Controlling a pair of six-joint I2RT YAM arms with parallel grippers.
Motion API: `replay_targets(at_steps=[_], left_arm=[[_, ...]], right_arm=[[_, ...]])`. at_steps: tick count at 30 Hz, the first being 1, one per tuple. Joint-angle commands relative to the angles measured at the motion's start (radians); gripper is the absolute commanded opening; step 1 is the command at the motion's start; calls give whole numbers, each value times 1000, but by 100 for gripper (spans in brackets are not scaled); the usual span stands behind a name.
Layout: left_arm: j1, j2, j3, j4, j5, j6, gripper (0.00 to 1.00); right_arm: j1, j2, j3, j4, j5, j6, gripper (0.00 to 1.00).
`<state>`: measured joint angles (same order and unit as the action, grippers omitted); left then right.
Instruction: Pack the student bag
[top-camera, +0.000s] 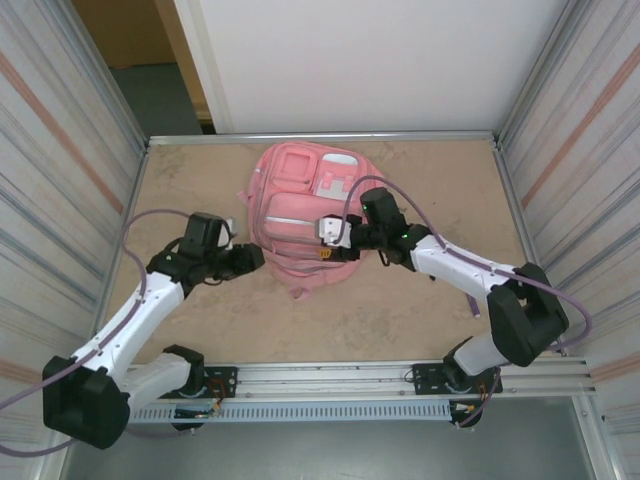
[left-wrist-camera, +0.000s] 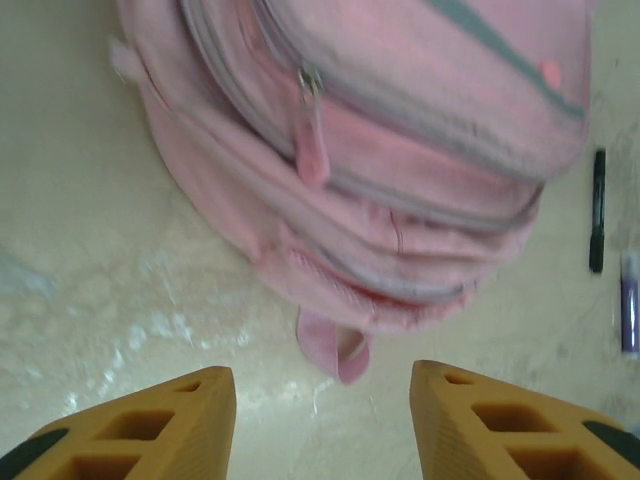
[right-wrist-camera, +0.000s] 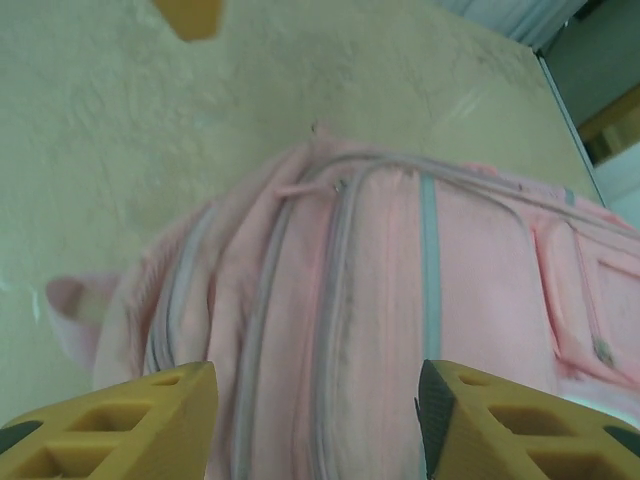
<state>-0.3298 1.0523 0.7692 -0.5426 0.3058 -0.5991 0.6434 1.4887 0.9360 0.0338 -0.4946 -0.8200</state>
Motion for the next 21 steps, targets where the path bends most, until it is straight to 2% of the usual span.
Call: replay_targets(at_steps=[1,7,11,12,17,21], left_arm=[[21,71,62,34,38,53,50],[23,145,104,79,39,45,52],[23,181,115,97,51,46,52],[23,189,121,91,53,48,52],[23,217,134,103,60,74,54],[23,236,140,109,52,93,58]], right_arm=[[10,88,50,73,88,99,54],[37,228,127,-12,178,63,54],[57,297,157,-20,303,52,52],[62,309,161,-16,338,43,48],[105,308,140,-6,424,-37,16],[133,260,130,-12,436,-86,5]])
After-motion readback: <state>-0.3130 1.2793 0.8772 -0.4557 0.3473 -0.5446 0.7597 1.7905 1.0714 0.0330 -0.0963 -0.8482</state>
